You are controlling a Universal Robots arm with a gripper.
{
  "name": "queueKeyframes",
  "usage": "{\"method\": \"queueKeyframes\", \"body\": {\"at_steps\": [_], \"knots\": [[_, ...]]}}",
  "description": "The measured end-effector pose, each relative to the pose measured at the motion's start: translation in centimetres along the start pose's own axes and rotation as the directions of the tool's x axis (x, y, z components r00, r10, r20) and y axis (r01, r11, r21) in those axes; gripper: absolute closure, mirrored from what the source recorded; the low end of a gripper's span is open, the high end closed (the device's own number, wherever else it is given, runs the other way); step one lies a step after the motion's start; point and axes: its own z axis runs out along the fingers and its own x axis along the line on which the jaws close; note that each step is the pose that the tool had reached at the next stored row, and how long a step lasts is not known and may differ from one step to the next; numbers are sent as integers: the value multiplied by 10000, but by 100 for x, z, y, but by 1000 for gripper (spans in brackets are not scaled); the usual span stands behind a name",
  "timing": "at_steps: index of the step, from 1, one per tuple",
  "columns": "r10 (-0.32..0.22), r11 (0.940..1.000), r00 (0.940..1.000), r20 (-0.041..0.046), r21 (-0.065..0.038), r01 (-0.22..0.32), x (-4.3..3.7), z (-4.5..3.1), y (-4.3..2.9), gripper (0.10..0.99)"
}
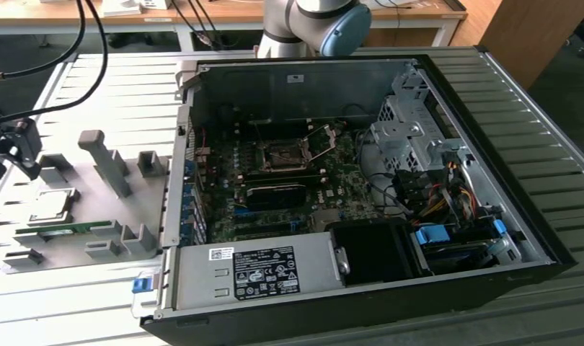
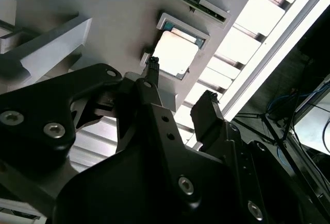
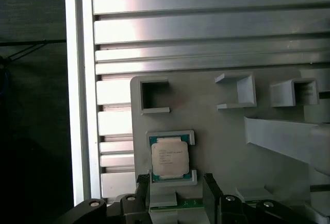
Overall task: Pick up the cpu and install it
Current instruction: 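Pick up the cpu and move it towards the insertion slot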
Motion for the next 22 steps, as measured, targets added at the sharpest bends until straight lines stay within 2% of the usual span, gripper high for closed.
{"method": "queueKeyframes", "body": {"at_steps": [22], "knots": [[-2, 10000, 10000, -7, 1, 2, -2, 128, -19, 557]]}}
